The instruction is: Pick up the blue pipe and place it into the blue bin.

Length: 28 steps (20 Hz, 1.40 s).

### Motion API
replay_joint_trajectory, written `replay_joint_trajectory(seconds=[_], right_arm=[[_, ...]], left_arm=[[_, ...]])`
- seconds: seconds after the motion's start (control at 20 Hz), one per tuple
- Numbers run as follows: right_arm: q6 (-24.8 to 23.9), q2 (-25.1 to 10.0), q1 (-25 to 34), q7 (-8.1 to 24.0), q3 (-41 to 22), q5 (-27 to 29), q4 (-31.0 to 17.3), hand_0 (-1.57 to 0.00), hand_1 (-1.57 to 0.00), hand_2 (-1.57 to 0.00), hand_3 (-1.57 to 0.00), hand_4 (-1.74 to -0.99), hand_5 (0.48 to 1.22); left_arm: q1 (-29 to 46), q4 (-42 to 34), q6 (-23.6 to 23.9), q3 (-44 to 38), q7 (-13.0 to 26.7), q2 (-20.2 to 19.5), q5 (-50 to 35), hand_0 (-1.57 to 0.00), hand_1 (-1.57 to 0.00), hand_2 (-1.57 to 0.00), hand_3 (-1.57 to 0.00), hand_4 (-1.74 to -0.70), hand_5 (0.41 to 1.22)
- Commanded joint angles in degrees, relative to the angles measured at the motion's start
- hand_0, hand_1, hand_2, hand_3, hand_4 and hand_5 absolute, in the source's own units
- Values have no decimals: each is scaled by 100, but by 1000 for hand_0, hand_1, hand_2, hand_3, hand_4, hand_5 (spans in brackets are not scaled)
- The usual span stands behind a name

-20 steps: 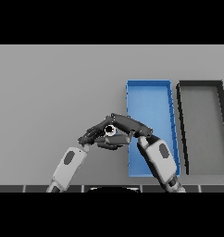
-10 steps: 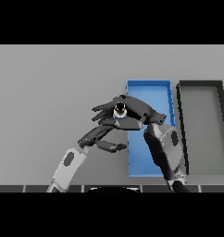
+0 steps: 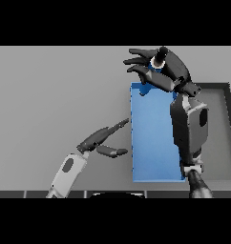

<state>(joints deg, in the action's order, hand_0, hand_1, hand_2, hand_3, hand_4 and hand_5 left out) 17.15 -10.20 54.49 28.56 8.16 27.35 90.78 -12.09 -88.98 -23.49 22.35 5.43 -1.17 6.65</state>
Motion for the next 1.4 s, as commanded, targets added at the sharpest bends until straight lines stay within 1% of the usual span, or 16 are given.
replay_joint_trajectory(seconds=[0.0,0.15,0.25,0.5,0.55,0.7,0.85,0.9,0.95,1.0,1.05,1.1,1.2,1.25,1.3,1.35], right_arm=[[1,-101,-55,-24,86,-103,-75,-1571,-1571,-1571,-1571,-1498,1221],[-117,-180,-325,106,208,-467,-324,-1571,-1571,-1571,-1571,-1499,1221],[-56,-254,-679,150,258,-645,-347,-1571,-1571,-1571,-1571,-1499,1221],[-118,-313,-1366,550,305,-1128,-437,-1571,-1571,-1571,-1571,-1500,1221],[-138,-304,-1499,627,280,-1230,-407,-1571,-1571,-1571,-1571,-1500,1221],[-448,-286,-1911,638,116,-1544,-636,-1571,-1571,-1571,-1571,-1500,1221],[-895,-510,-2242,638,-228,-1485,-844,-1571,-1571,-1571,-1571,-1499,1221],[-1084,-597,-2329,638,-371,-1345,-973,-1571,-1571,-1571,-1571,-1498,1221],[-1220,-663,-2425,638,-557,-1217,-1063,-1571,-1571,-1571,-1571,-1498,1221],[-1323,-819,-2513,638,-762,-1040,-1125,-1571,-1571,-1571,-1571,-1497,1221],[-1522,-987,-2536,638,-1066,-830,-1262,-1571,-1571,-1571,-1257,-1546,1221],[-1670,-1168,-2637,638,-1335,-540,-1327,-1571,-1571,-1571,-1005,-1585,1221],[-2174,-1586,-2596,638,-1982,34,-1516,-1571,-1571,-1571,-643,-1641,1221],[-2405,-1743,-2507,637,-2274,358,-1633,-1571,-1571,-1571,-514,-1661,1221],[-2625,-1948,-2441,638,-2624,793,-1737,-1571,-1571,-1571,-411,-1677,1171],[-2881,-2203,-2375,638,-2991,1205,-1785,-1571,-1571,-1518,-455,-1626,1161]], left_arm=[[-5,-71,-18,-26,51,-28,-47,1,1,1,1,-950,472],[-41,-4,-38,-52,63,-38,-58,1,1,1,1,-950,472],[-87,16,-41,-85,70,-64,-60,1,1,1,1,-944,467],[-50,85,2,-55,-142,-60,31,1,1,1,1,-935,460],[-143,161,50,-69,-77,-27,80,1,1,1,1,-931,460],[-32,49,27,-72,-207,-109,56,1,1,1,1,-927,464],[-26,-24,103,-63,-197,-111,112,1,1,1,1,-928,467],[-35,-14,101,-58,-172,-108,121,1,1,1,1,-928,470],[31,-20,112,-41,-297,-132,152,1,1,1,1,-925,474],[-17,19,149,-53,-286,-120,186,1,1,1,1,-923,476],[-71,65,153,-67,-264,-118,199,1,1,1,1,-923,478],[-49,105,167,-42,-291,-113,240,1,1,1,1,-922,480],[-53,101,190,-53,-310,-78,217,1,1,1,1,-920,484],[-91,89,198,-58,-276,-63,216,1,1,1,1,-919,486],[-87,86,187,-48,-301,-61,210,1,1,1,1,-918,489],[5,39,178,-10,-332,-70,215,1,1,1,1,-920,491]])
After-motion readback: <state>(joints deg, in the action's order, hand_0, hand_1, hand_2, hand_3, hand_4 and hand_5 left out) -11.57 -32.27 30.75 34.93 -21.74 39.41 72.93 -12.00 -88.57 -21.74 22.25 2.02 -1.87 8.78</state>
